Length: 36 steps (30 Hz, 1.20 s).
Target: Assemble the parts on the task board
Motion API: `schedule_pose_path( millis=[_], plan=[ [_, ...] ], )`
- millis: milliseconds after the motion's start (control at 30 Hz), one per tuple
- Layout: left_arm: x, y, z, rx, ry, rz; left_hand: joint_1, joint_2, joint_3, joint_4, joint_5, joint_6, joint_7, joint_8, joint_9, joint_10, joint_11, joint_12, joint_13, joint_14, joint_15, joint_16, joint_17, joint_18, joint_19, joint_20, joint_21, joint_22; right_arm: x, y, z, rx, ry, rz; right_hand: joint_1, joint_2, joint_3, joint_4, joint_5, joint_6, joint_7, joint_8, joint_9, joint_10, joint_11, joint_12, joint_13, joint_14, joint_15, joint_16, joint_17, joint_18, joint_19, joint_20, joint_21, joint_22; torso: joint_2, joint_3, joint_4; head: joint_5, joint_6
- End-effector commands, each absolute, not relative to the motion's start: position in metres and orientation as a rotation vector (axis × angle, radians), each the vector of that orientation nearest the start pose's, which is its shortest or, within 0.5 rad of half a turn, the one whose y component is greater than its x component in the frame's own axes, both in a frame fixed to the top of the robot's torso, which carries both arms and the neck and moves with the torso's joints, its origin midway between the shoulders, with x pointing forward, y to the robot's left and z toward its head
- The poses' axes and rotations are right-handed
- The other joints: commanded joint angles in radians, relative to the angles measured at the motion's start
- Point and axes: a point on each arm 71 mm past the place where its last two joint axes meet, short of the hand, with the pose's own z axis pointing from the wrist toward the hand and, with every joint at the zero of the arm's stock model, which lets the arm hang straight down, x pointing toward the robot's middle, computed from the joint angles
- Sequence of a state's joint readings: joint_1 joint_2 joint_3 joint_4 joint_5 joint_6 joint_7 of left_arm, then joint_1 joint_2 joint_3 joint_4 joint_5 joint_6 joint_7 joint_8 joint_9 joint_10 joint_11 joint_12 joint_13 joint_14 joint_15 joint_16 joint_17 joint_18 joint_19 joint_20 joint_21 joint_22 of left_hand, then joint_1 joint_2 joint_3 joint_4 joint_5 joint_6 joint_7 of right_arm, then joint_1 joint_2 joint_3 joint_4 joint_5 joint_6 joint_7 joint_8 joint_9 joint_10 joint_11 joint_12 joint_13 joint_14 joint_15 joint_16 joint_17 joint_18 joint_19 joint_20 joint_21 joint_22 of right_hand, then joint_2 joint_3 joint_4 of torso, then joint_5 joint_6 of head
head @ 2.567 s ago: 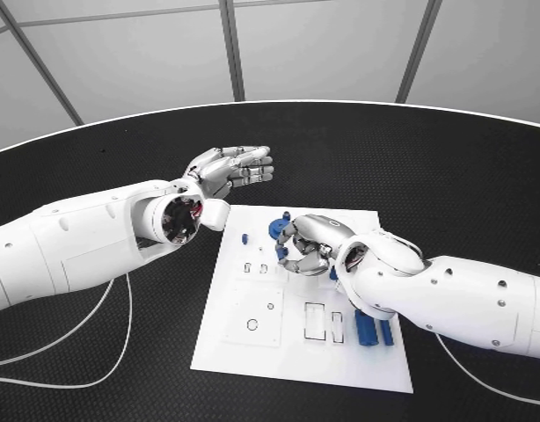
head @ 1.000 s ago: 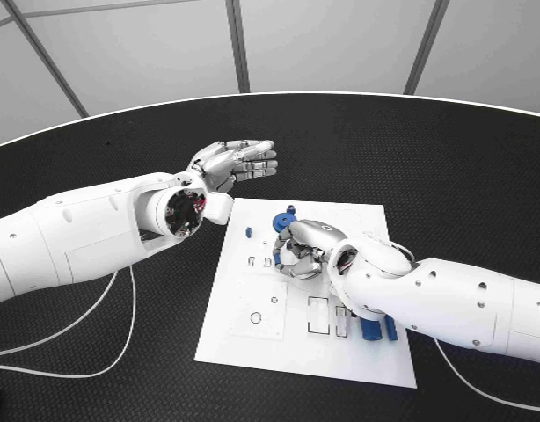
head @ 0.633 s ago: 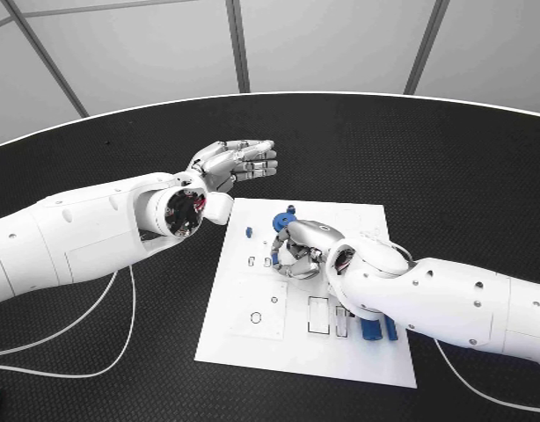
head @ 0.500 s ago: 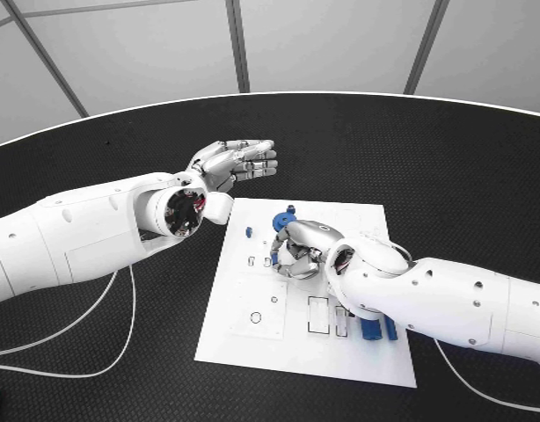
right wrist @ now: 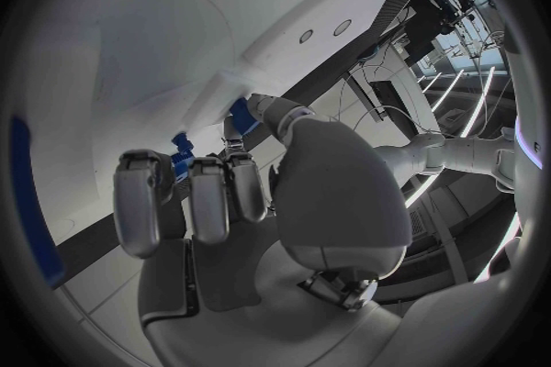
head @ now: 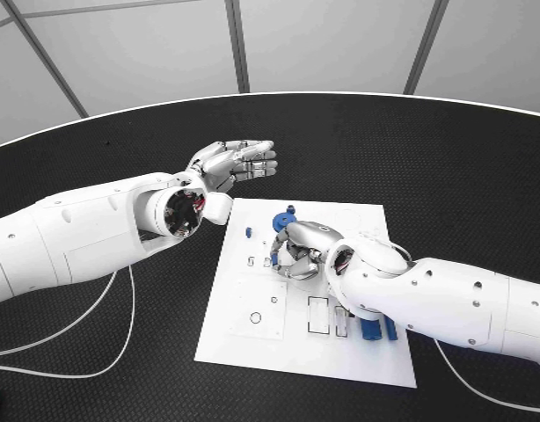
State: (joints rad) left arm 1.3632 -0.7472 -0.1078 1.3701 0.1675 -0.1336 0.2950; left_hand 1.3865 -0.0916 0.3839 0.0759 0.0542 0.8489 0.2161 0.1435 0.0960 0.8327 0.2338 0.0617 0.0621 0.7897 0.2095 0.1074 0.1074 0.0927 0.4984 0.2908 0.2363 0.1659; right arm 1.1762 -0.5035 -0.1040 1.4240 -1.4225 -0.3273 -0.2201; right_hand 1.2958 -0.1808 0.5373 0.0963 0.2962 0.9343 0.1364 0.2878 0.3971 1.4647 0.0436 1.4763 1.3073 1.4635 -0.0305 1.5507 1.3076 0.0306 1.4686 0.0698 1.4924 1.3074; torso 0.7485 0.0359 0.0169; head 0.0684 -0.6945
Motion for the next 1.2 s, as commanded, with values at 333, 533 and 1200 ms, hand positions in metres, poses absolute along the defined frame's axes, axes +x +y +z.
schedule_pose_path(
  millis=[333, 533, 1200],
  plan=[
    [0.534, 0.2, -0.136, -1.18, 1.476, -1.666, -0.001, 0.009, 0.005, -0.001, -0.003, 0.005, 0.065, -0.004, -0.001, 0.001, 0.006, 0.005, 0.001, -0.001, 0.003, 0.0, 0.001, 0.018, 0.006, 0.002, -0.004, -0.001, 0.471, -0.058, -0.218, -0.2, 1.749, 0.789, -0.022, -0.016, 0.0, -0.011, -0.004, -0.043, 0.016, -0.021, -0.011, 0.004, 0.021, -0.029, 0.16, 0.095, 0.018, -0.001, 0.208, -0.004, 0.058, 0.016, -0.009, 0.172, 0.001, 0.0005, -0.0002, -0.001, 0.0],
    [0.534, 0.2, -0.136, -1.18, 1.476, -1.666, -0.001, 0.009, 0.005, -0.001, -0.003, 0.005, 0.065, -0.004, -0.001, 0.001, 0.006, 0.005, 0.001, -0.001, 0.003, 0.0, 0.001, 0.018, 0.006, 0.002, -0.004, -0.001, 0.471, -0.058, -0.218, -0.2, 1.746, 0.792, -0.032, -0.028, -0.005, -0.012, -0.008, -0.06, 0.023, -0.029, -0.015, -0.006, 0.028, -0.039, 0.152, 0.095, 0.024, -0.001, 0.209, -0.004, 0.058, 0.022, -0.009, 0.171, 0.001, 0.0003, -0.0001, -0.001, -0.001],
    [0.534, 0.201, -0.136, -1.181, 1.477, -1.664, -0.003, 0.005, 0.009, 0.0, -0.003, 0.005, 0.065, -0.005, -0.002, 0.0, 0.006, 0.005, 0.002, -0.002, 0.003, 0.001, 0.002, 0.018, 0.017, 0.002, -0.007, -0.007, 0.462, -0.062, -0.208, -0.185, 1.662, 0.857, -0.05, -0.056, -0.099, -0.002, -0.107, -0.136, 0.039, -0.059, -0.05, -0.053, 0.045, -0.085, 0.106, 0.094, 0.041, -0.002, 0.205, -0.002, 0.054, 0.039, -0.017, 0.166, 0.001, 0.0013, 0.0008, -0.003, 0.0]
  ],
)
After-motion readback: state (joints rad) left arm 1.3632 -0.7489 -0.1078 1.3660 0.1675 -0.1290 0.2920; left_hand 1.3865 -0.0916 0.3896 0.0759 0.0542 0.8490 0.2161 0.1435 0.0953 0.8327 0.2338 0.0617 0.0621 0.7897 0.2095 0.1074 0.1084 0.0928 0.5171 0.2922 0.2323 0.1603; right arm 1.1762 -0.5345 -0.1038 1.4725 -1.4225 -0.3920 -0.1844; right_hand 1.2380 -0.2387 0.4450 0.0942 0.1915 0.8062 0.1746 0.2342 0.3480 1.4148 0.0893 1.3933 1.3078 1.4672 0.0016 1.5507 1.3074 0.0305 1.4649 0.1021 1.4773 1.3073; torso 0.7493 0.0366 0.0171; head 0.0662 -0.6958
